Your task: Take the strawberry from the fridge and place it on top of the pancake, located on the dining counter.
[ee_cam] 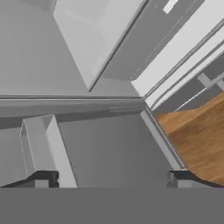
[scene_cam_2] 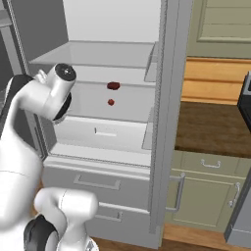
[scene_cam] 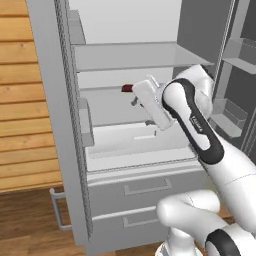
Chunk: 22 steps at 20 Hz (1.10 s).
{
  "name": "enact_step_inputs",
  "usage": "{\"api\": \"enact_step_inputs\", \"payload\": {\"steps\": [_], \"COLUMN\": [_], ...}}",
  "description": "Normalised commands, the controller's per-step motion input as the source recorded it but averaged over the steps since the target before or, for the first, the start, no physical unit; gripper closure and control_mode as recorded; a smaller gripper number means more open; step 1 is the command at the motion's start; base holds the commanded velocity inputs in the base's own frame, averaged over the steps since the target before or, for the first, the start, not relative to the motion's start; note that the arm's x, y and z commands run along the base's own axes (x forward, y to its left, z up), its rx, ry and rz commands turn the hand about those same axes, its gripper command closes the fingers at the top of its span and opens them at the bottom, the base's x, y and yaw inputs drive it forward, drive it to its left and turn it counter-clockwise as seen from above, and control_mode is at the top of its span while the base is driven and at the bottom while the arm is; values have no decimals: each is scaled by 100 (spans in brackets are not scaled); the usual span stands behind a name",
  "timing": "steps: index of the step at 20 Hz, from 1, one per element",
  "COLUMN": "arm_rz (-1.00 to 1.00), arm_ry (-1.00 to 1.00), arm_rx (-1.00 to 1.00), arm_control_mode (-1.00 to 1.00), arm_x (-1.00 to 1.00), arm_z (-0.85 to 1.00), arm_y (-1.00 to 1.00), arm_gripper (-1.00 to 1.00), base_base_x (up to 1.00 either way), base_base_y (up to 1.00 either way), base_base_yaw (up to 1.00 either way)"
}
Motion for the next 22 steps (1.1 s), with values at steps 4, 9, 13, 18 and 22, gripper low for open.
{"api": "enact_step_inputs", "payload": {"steps": [4,9,13,18,22], "arm_rz": [33,50,53,22,-6], "arm_ry": [-11,-14,-25,-34,-3], "arm_rx": [-59,-67,-61,-8,16], "arm_control_mode": [-100,-100,-100,-100,-100], "arm_x": [58,18,-25,-55,-45], "arm_z": [-35,-45,-45,-14,0], "arm_y": [-81,-68,-64,-43,-7], "arm_gripper": [-100,-100,-100,-100,-100], "base_base_x": [0,0,0,0,0], "base_base_y": [0,0,0,0,0], "base_base_yaw": [0,0,0,0,0]}}
